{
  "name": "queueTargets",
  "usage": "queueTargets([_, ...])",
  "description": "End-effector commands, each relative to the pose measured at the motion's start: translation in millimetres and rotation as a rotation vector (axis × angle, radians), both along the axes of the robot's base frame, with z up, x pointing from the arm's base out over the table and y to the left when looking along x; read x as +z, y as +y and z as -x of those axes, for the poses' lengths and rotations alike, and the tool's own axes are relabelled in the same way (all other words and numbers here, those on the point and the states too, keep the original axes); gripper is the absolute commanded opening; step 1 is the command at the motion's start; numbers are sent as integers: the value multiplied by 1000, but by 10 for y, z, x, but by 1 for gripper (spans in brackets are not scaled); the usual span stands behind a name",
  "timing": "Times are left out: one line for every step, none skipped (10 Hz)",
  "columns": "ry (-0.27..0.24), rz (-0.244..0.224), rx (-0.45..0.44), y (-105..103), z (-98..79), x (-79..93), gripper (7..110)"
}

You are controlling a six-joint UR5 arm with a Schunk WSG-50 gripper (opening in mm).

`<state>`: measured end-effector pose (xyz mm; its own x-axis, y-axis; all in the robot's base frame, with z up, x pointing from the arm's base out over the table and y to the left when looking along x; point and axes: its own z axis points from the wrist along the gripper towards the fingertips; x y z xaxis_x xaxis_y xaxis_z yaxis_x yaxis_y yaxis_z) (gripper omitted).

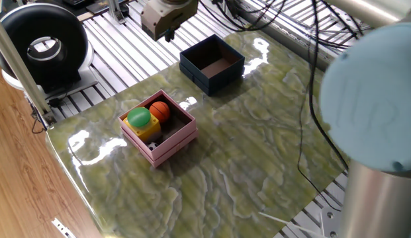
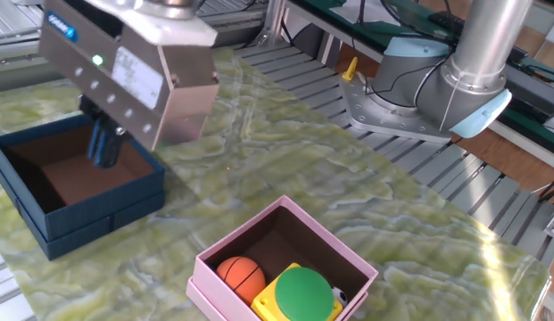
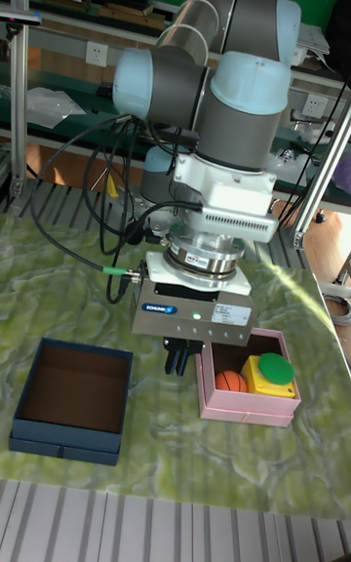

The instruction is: Move an object from one box to another

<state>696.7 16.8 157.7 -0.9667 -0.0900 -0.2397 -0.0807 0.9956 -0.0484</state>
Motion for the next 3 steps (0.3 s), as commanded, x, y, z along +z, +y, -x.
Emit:
queueTargets([-25,-24,-15,-16,128,-38,7])
queueTargets([-36,-26,-14,14,118,-88,7])
queueTargets([-42,-26,-16,39,113,-125,7])
